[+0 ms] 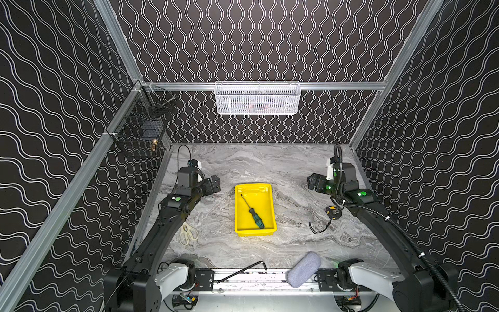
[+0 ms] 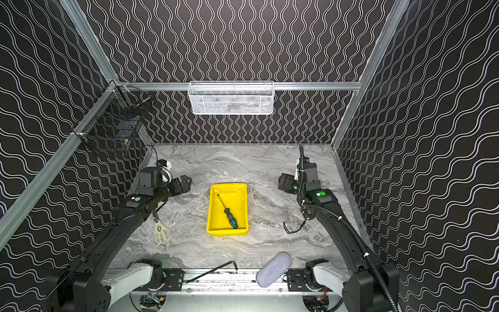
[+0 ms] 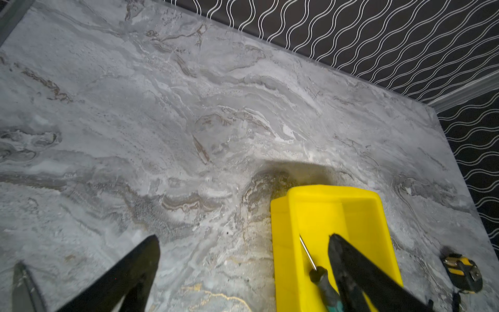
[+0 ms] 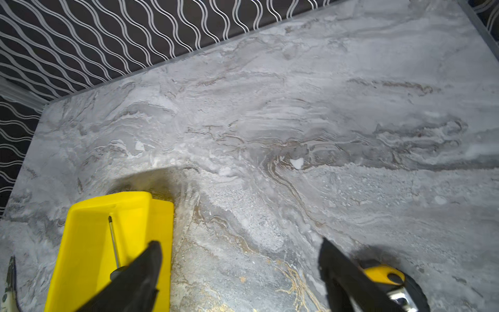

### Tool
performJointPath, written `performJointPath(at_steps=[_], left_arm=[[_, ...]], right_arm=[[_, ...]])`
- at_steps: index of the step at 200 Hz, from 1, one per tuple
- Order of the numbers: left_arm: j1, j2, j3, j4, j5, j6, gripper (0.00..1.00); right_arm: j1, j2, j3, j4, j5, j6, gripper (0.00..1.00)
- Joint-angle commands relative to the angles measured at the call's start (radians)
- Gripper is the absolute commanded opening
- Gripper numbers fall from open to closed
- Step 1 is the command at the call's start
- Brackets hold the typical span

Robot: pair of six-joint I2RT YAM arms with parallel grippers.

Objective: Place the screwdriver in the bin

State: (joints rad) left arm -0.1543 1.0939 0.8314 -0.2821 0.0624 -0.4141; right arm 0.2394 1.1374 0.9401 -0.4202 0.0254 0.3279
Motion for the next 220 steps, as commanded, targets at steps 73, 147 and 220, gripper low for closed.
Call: performJointPath(at_steps=[73, 147, 220], left_arm=[[0.001, -0.119, -0.22, 0.375, -0.322, 0.125, 0.99], [0.002, 0.025, -0.444, 0.792, -0.533, 0.283, 0.99], [0.003, 0.349, -0.576, 1.326, -0.432, 0.457, 0.99]], right_arm=[[-0.03, -0.138, -0.091, 0.139, 0.224, -0.066, 0.99], [-0.074, -0.018, -0.375, 0.699, 0.216, -0.393, 0.99], [-0.204, 0.167, -0.743, 1.524, 0.141, -0.374, 0.99]])
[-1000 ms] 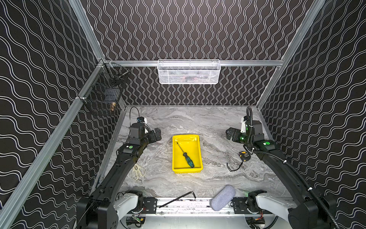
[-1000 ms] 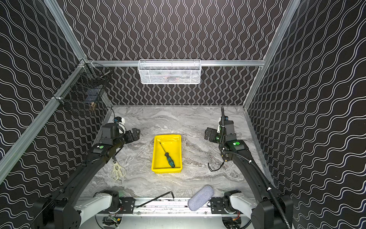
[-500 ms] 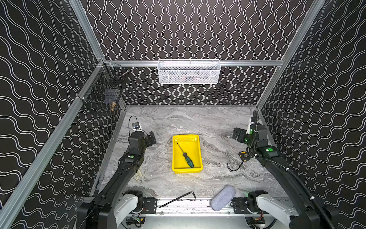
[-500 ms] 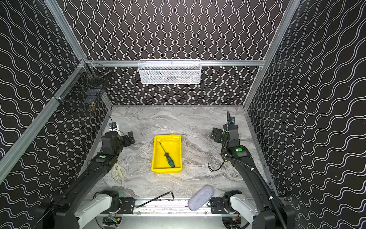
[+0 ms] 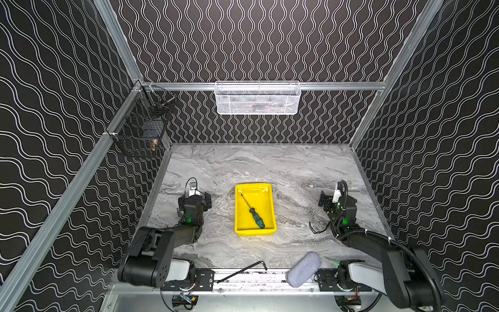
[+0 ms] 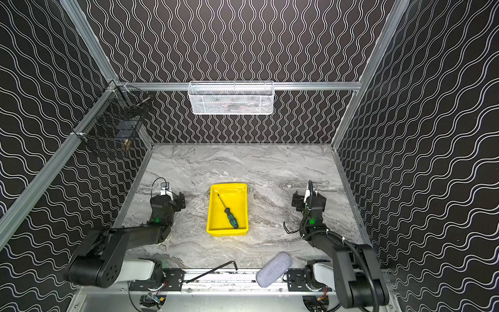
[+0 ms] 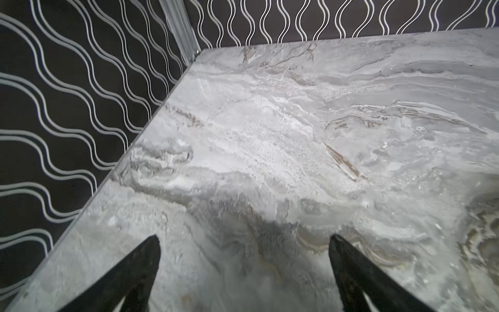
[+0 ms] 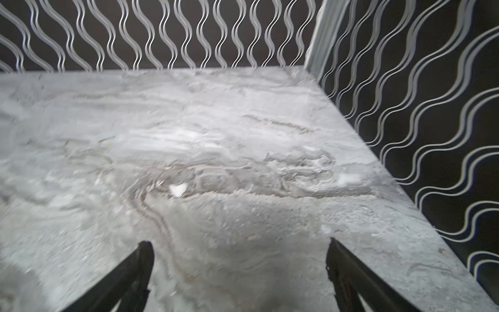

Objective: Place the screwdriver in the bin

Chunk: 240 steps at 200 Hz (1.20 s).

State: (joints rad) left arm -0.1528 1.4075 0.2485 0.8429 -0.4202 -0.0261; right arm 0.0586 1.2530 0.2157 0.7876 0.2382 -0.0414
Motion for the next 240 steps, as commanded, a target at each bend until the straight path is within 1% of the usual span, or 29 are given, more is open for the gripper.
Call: performJointPath(at_steps=[1, 33, 55, 63, 82, 88, 95, 104, 115, 123, 129, 142, 160, 174, 240], left_arm=[[0.002, 0.037, 0.007, 0.202, 0.05, 0.07, 0.99], [0.013, 0.145, 0.0, 0.335, 0.099, 0.088, 0.99], [0.016, 0.26, -0.014, 0.473, 0.096, 0.093, 0.99], [0.016, 0.282, -0.021, 0.508, 0.09, 0.1, 0.99], [0.017, 0.262, 0.001, 0.435, 0.108, 0.091, 0.99], [0.019, 0.268, 0.012, 0.427, 0.111, 0.099, 0.99], [0.018, 0.259, 0.027, 0.374, 0.127, 0.096, 0.99], [0.018, 0.256, 0.051, 0.324, 0.136, 0.096, 0.99], [0.02, 0.26, 0.093, 0.247, 0.141, 0.101, 0.99], [0.045, 0.25, 0.113, 0.193, 0.197, 0.082, 0.99], [0.064, 0.25, 0.117, 0.194, 0.231, 0.076, 0.99], [0.067, 0.251, 0.116, 0.195, 0.233, 0.077, 0.99], [0.067, 0.252, 0.114, 0.203, 0.227, 0.082, 0.99], [0.067, 0.252, 0.113, 0.205, 0.224, 0.083, 0.99], [0.067, 0.252, 0.112, 0.206, 0.224, 0.084, 0.99]], right_arm=[[-0.025, 0.054, -0.021, 0.32, -0.074, -0.003, 0.99], [-0.059, 0.147, -0.037, 0.427, -0.149, 0.013, 0.99], [-0.064, 0.21, -0.045, 0.496, -0.157, 0.015, 0.99], [-0.066, 0.238, -0.047, 0.527, -0.16, 0.013, 0.99], [-0.066, 0.308, -0.049, 0.617, -0.18, -0.006, 1.0], [-0.066, 0.291, -0.038, 0.575, -0.181, -0.005, 0.99], [-0.066, 0.27, -0.016, 0.483, -0.183, 0.001, 0.99], [-0.066, 0.264, 0.016, 0.408, -0.196, -0.003, 1.0], [-0.08, 0.283, 0.032, 0.41, -0.198, 0.014, 1.0], [-0.095, 0.296, 0.039, 0.424, -0.206, 0.026, 1.0], [-0.102, 0.292, 0.049, 0.397, -0.208, 0.035, 0.99], [-0.106, 0.281, 0.062, 0.345, -0.212, 0.041, 1.0], [-0.107, 0.293, 0.051, 0.394, -0.216, 0.038, 1.0], [-0.108, 0.286, 0.054, 0.372, -0.213, 0.038, 1.0], [-0.108, 0.289, 0.054, 0.383, -0.192, 0.041, 1.0]])
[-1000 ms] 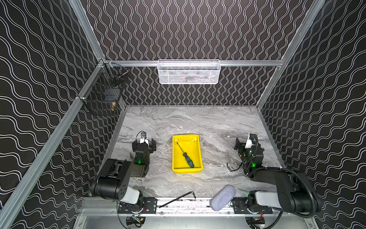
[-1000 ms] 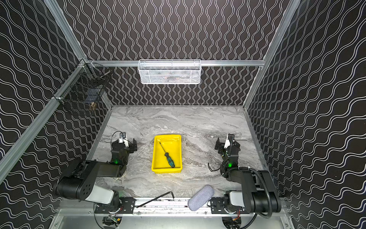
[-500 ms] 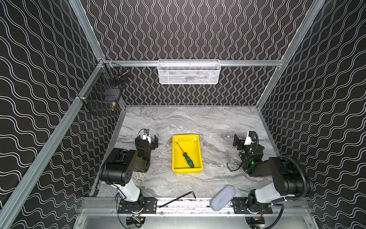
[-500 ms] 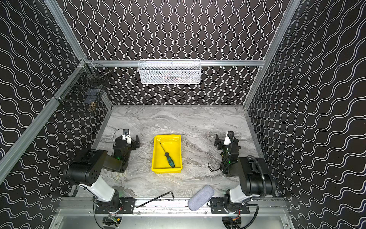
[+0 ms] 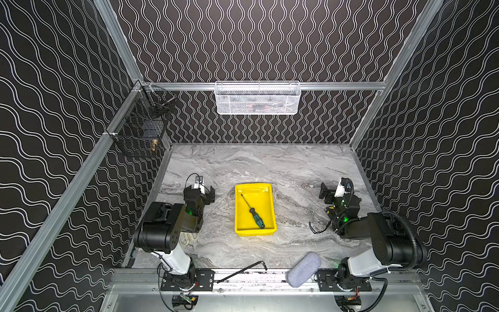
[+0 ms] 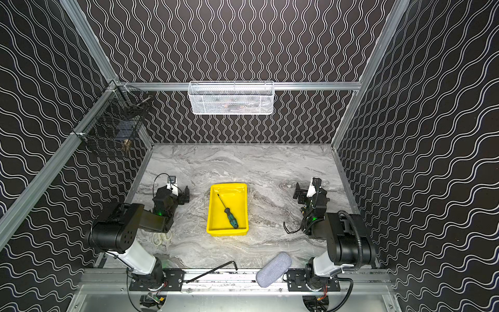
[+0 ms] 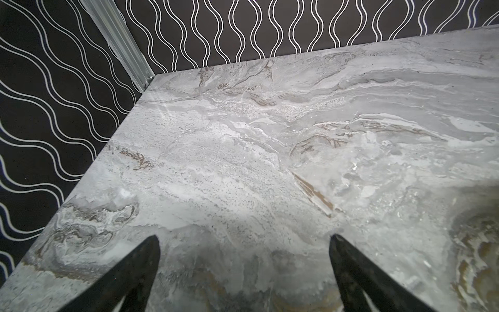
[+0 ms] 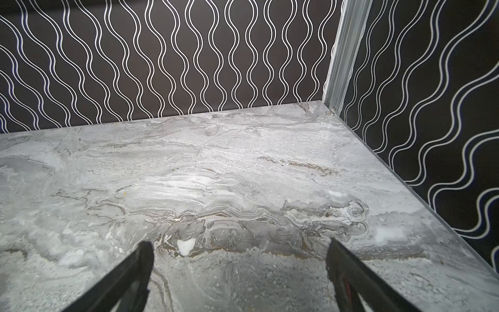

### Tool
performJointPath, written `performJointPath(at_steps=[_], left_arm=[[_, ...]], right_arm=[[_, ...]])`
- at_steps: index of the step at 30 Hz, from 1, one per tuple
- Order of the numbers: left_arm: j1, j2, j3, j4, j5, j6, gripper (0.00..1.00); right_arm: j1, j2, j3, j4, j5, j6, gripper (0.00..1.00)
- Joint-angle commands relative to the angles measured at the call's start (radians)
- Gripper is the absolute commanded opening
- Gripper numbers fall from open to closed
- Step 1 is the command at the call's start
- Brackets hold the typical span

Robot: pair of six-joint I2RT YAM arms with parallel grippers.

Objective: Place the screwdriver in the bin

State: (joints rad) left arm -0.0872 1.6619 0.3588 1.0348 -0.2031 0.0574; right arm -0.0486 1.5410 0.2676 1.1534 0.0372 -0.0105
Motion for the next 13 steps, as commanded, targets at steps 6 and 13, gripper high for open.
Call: performJointPath(at_steps=[6, 13], left_arm=[[0.001, 0.004, 0.018, -0.013, 0.02, -0.006, 0.99], [0.004, -0.003, -0.003, 0.023, 0.027, 0.004, 0.99]], right_arm=[[0.0, 0.002, 0.001, 0.018, 0.009, 0.011, 1.0], [0.0, -0.002, -0.005, 0.03, 0.011, 0.009, 1.0]])
